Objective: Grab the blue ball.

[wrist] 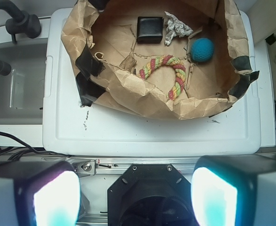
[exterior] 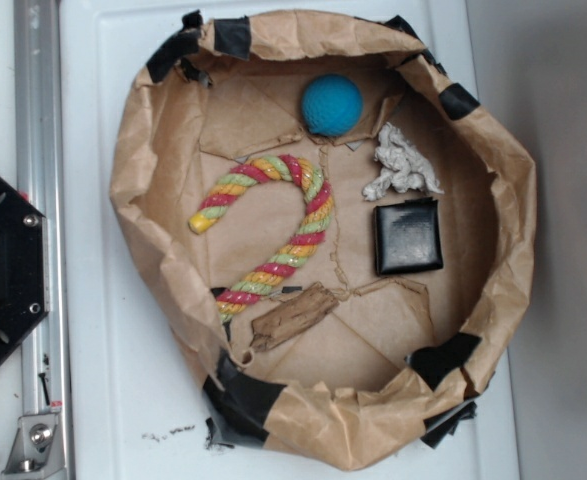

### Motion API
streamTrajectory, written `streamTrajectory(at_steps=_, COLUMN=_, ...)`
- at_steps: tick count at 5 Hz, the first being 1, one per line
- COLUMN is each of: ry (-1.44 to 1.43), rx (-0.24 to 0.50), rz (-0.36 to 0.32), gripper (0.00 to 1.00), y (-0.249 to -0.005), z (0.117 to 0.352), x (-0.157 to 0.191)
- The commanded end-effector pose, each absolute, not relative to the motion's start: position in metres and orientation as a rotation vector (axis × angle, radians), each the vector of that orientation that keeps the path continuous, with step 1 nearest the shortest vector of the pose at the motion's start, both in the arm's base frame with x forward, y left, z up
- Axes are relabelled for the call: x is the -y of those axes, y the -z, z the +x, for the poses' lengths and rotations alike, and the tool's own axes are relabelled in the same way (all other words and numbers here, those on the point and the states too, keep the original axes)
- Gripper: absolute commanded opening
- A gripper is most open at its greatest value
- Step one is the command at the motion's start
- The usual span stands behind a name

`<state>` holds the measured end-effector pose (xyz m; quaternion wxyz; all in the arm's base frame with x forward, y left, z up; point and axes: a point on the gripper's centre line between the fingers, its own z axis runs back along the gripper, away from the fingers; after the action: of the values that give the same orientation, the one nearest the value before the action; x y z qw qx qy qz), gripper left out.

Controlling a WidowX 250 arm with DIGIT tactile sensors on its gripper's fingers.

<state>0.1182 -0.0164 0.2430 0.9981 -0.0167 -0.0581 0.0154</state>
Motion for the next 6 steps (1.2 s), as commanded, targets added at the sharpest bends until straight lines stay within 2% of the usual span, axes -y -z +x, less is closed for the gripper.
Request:
streamTrajectory(at_steps=1, ry=-0.031, rx=0.116, rz=-0.033, gripper=1.00, y=-0.243, z=0.118, x=0.016)
streamTrajectory(at_steps=2, ry=0.139, rx=0.226, rz=0.110, gripper=1.00, y=-0.216, z=0.164, x=-0.023)
streamTrajectory(at_steps=3, ry=0.204, rx=0.225, rz=0.182, gripper=1.00, y=-0.199, z=0.193, x=-0.041)
streamTrajectory(at_steps=4, ry=0.226, rx=0.253, rz=0.160, gripper=1.00, y=-0.169, z=0.232, x=-0.077)
streamTrajectory(at_steps=5, ry=0.215, rx=0.186, rz=0.146, gripper=1.00, y=-0.137, z=0.259, x=-0.101)
streamTrajectory(at_steps=6, ry=0.319, rx=0.157, rz=0.170, gripper=1.00, y=-0.101, z=0.279, x=-0.095)
